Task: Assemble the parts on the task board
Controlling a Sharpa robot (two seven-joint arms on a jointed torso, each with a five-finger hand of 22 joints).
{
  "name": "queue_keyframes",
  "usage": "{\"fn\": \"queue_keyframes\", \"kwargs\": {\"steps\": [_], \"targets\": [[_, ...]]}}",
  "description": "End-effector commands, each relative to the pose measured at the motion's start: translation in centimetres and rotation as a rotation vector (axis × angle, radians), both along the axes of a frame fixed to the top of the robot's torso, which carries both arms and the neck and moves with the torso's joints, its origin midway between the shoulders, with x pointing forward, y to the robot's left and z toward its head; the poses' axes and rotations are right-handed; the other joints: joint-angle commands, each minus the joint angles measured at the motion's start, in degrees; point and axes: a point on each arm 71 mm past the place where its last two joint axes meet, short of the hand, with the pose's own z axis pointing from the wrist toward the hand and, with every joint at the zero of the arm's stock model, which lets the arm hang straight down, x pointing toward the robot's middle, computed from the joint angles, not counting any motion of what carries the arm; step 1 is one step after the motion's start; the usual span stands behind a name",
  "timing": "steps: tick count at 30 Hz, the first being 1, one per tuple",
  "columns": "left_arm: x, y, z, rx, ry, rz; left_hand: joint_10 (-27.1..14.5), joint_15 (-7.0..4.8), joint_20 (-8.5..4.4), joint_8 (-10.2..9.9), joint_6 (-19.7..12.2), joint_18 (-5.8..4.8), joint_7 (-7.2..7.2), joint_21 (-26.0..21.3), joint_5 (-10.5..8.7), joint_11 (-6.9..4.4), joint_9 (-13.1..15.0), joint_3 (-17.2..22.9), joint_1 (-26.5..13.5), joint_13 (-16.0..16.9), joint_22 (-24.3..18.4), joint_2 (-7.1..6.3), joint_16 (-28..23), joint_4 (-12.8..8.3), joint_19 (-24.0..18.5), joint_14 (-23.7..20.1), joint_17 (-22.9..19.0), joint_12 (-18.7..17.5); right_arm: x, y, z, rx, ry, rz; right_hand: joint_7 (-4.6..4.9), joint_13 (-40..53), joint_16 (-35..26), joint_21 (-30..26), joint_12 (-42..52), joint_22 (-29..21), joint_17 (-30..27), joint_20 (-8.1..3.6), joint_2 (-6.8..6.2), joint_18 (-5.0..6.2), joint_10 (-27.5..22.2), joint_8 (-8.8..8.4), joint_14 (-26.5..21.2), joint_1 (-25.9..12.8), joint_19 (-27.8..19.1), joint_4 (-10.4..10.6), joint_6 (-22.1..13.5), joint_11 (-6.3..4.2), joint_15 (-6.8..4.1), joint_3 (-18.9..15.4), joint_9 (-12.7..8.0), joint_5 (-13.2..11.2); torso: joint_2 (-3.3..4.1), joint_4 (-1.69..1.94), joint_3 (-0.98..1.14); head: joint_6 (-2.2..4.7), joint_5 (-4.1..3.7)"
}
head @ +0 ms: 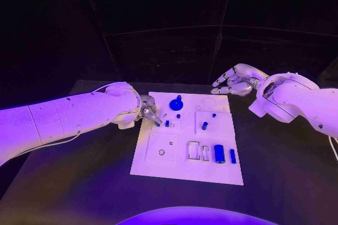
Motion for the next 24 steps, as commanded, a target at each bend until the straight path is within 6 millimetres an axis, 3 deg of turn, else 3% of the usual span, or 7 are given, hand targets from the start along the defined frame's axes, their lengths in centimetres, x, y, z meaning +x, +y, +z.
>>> {"fn": "queue_keyframes", "kwargs": {"steps": [1, 10, 24], "targets": [[-0.07, -0.02, -0.18, 0.018, 0.012, -0.008, 0.44, -0.21, -0.19, 0.55, 0.45, 0.21, -0.33, 0.31, 0.31, -0.04, 0.26, 5.16, -1.01, 0.08, 0.78, -0.37, 0.18, -4.71, 0.67, 5.94, 15.1, -0.2, -0.02, 0.12, 0.16, 0.001, -0.005, 0.011, -0.05, 2.11, -0.37, -0.28, -0.28, 0.95, 5.53, 0.0, 0.71, 0.79, -0.4, 0.31, 3.62, 0.08, -0.19, -0.1, 0.14, -0.17, -0.2, -0.32, -0.09, 0.25, -0.01, 0.0, 0.01, 0.0, -0.05], [0.07, -0.24, -0.25, 0.018, 0.011, -0.008, 0.97, -0.53, -0.39, 1.8, 1.81, 0.17, -0.9, 0.51, 0.29, -0.45, 0.84, 2.78, -6.84, 0.6, 1.15, -2.2, 0.18, -1.63, 0.83, 5.94, 15.1, 0.46, -0.04, 0.11, 0.17, 0.002, -0.006, 0.01, -0.05, 2.11, -0.37, -0.28, -0.28, 0.95, 5.53, 0.0, 0.71, 0.79, -0.4, 0.31, 3.62, 0.08, -0.19, -0.1, 0.14, -0.17, -0.2, -0.32, -0.09, 0.25, 0.03, -0.02, 0.0, 0.03, -0.2], [0.35, -0.15, -0.29, 0.021, 0.004, 0.007, 1.2, -0.82, -0.68, 2.79, 2.04, 0.13, -1.21, 0.61, 0.32, -0.74, 1.37, 1.9, -9.55, 0.94, 1.37, -2.4, 0.18, -0.21, 0.94, 5.94, 15.1, 0.87, -0.08, 0.05, 0.2, 0.002, -0.007, 0.009, -0.06, 2.01, -0.43, -0.33, -0.38, 0.85, 5.45, -0.01, 0.74, 0.81, -0.47, 0.34, 3.6, 0.1, -0.23, -0.1, 0.13, -0.17, -0.21, -0.39, -0.1, 0.25, 0.0, -0.02, 0.02, 0.01, -0.47]]}}
